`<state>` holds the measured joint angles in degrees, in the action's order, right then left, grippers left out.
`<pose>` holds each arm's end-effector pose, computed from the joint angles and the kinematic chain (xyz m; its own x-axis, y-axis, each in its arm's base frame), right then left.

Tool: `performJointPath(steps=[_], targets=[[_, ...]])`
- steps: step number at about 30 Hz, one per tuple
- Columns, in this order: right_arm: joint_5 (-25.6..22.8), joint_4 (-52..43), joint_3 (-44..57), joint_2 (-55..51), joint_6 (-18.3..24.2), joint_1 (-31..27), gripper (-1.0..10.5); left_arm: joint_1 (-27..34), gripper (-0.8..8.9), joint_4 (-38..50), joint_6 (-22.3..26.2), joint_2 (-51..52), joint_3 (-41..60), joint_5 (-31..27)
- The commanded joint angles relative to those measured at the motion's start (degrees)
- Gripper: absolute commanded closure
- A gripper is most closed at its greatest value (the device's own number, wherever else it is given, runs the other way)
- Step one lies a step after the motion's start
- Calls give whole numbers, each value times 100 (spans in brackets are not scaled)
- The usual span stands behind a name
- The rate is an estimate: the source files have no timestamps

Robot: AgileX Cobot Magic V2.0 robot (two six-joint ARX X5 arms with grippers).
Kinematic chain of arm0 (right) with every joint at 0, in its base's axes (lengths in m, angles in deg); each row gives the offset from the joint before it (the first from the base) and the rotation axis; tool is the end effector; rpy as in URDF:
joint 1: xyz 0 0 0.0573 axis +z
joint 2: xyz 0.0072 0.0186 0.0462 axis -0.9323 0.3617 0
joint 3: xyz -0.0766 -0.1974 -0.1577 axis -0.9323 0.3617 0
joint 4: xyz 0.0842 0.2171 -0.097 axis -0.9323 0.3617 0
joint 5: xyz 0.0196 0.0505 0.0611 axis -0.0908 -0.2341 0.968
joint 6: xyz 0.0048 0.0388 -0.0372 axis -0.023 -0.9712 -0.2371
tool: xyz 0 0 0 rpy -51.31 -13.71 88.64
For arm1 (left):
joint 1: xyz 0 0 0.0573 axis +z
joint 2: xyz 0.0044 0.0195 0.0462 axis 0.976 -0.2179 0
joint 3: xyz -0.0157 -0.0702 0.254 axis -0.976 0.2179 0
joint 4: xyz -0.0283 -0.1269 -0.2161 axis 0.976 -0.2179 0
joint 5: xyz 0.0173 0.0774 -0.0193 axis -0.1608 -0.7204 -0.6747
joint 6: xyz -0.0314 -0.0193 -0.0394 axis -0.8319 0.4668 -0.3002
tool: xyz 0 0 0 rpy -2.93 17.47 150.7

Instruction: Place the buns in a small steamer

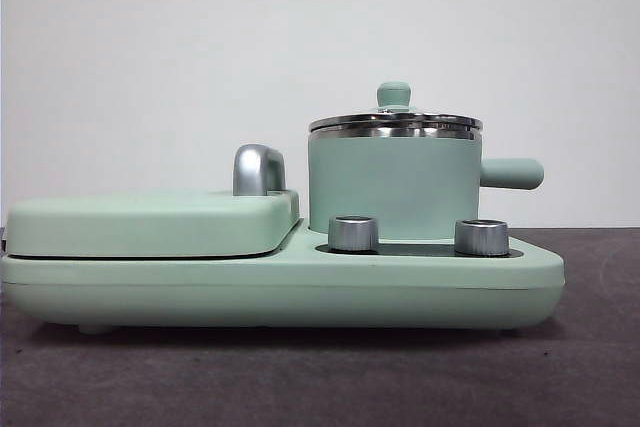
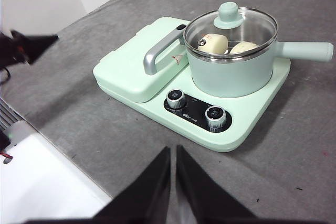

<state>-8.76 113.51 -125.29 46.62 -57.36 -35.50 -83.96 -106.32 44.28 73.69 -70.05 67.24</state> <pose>-0.0104 -0.0005 0.3250 0.6707 0.6586 -0.3411 -0.6152 0.7509 0.2401 0.0832 -0.0102 0.1861 0.9752 -0.1336 -0.1762 0.1237 0.9901 -0.0662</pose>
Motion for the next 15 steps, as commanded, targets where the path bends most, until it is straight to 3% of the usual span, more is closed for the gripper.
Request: performJointPath(steps=[1,7,15], targets=[[2,-44,-37,2,4,31,930,243,807,114,166,31,153,278],[0,-44,-39,2,4,33,930,671,807,122,173,31,339,433],[0,-44,-39,2,4,33,930,726,807,846,-72,31,870,404]])
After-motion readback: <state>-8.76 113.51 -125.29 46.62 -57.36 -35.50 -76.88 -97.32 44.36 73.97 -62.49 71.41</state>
